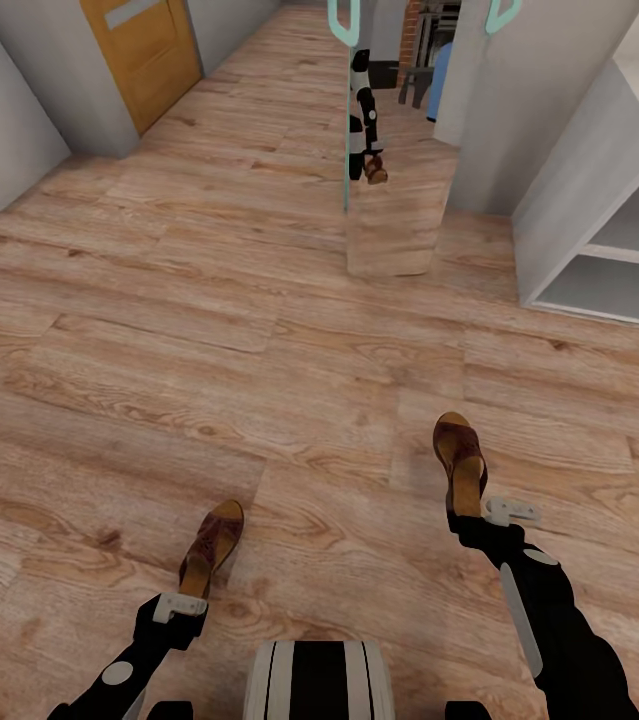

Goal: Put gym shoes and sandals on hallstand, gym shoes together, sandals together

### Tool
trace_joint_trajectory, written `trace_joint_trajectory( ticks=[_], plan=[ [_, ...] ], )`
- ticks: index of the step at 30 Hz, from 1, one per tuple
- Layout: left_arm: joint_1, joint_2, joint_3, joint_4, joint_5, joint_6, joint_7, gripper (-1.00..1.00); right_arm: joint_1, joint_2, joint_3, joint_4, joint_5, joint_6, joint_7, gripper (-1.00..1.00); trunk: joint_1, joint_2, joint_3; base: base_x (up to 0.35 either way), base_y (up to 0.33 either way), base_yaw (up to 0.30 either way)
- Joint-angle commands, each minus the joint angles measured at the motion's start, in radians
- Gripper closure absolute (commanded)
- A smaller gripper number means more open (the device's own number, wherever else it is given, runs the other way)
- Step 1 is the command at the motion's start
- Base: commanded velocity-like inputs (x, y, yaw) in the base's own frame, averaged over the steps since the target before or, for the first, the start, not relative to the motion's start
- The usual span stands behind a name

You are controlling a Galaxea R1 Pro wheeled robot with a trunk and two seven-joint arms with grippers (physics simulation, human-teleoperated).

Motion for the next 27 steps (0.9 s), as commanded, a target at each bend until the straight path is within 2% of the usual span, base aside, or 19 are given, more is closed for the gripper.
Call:
trace_joint_trajectory(
  ticks=[1,8,9,27],
  plan=[
    [0.0,0.0,0.0,0.001,-0.007,-0.003,0.0,-1.0,0.0,0.0,0.0,-0.001,-0.003,0.006,-0.002,1.0,0.0,0.0,-0.001,0.015,0.0,0.0],
    [0.0,0.0,0.0,0.001,-0.007,-0.003,0.001,-1.0,0.0,0.0,0.0,-0.001,-0.003,0.006,-0.002,1.0,0.0,0.0,-0.001,0.004,0.0,0.0],
    [0.0,0.0,0.0,0.001,-0.007,-0.003,0.001,1.0,0.0,0.0,0.0,-0.001,-0.003,0.006,-0.002,1.0,0.0,0.0,-0.001,0.0,0.0,0.0],
    [0.0,0.0,0.0,0.0,-0.007,-0.003,0.002,1.0,0.0,0.0,0.0,-0.001,-0.003,0.006,-0.002,1.0,0.0,0.0,-0.001,0.0,0.0,0.0]
  ],
)
